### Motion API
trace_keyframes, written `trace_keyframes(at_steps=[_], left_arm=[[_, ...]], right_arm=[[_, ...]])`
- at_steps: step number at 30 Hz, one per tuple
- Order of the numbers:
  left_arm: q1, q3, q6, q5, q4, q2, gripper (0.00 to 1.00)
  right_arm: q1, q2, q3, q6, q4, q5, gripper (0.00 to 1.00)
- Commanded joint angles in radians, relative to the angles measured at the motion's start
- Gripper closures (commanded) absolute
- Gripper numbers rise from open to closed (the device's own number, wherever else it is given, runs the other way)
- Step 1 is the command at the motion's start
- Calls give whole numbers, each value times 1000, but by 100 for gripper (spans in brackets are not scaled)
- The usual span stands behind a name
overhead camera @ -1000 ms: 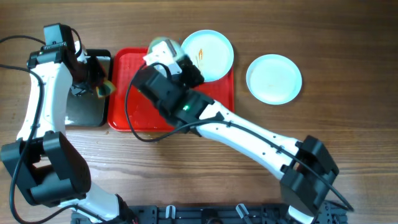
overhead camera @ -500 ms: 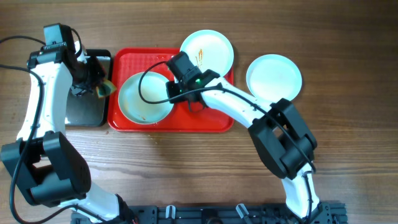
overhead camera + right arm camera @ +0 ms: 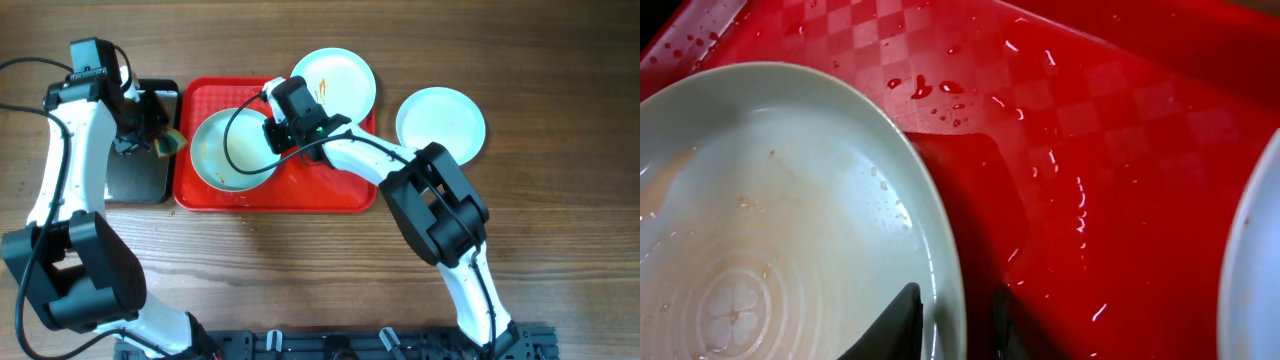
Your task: Clean dirty plates on tray and stack at the side
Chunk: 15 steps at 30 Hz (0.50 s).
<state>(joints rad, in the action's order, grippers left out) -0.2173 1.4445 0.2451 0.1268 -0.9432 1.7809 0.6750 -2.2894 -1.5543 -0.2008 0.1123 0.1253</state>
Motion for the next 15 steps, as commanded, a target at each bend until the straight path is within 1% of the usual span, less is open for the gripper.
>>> trace_keyframes(at_steps=[1,3,4,7,9,12,13,14,15], left_arm=[[-3,-7,29,18,0,-14,96],[8,-9,28,32,0,-14,96],[22,-17,28,33,7,-13,96],[72,-69,34,32,57,-13,96],[135,-162,87,32,178,-13,96],[215,-264,89,31,376,-11,96],[240,-288,90,6,426,-5,96],[271,-314,89,-78,463,7,96],[287,-325,89,-161,463,23,96]], right_arm=[[-2,-10,-9,-257,120,-25,96],[-3,-7,-9,-476,236,-24,96],[-3,-7,-9,-501,253,-16,96],[-3,-7,-10,-541,311,6,96],[-3,-7,-10,-532,322,6,96],[-3,-7,-10,-532,319,6,96],[-3,-7,-10,-531,318,6,96],[-3,-7,-10,-531,315,6,96],[-3,-7,-10,-525,314,6,96]])
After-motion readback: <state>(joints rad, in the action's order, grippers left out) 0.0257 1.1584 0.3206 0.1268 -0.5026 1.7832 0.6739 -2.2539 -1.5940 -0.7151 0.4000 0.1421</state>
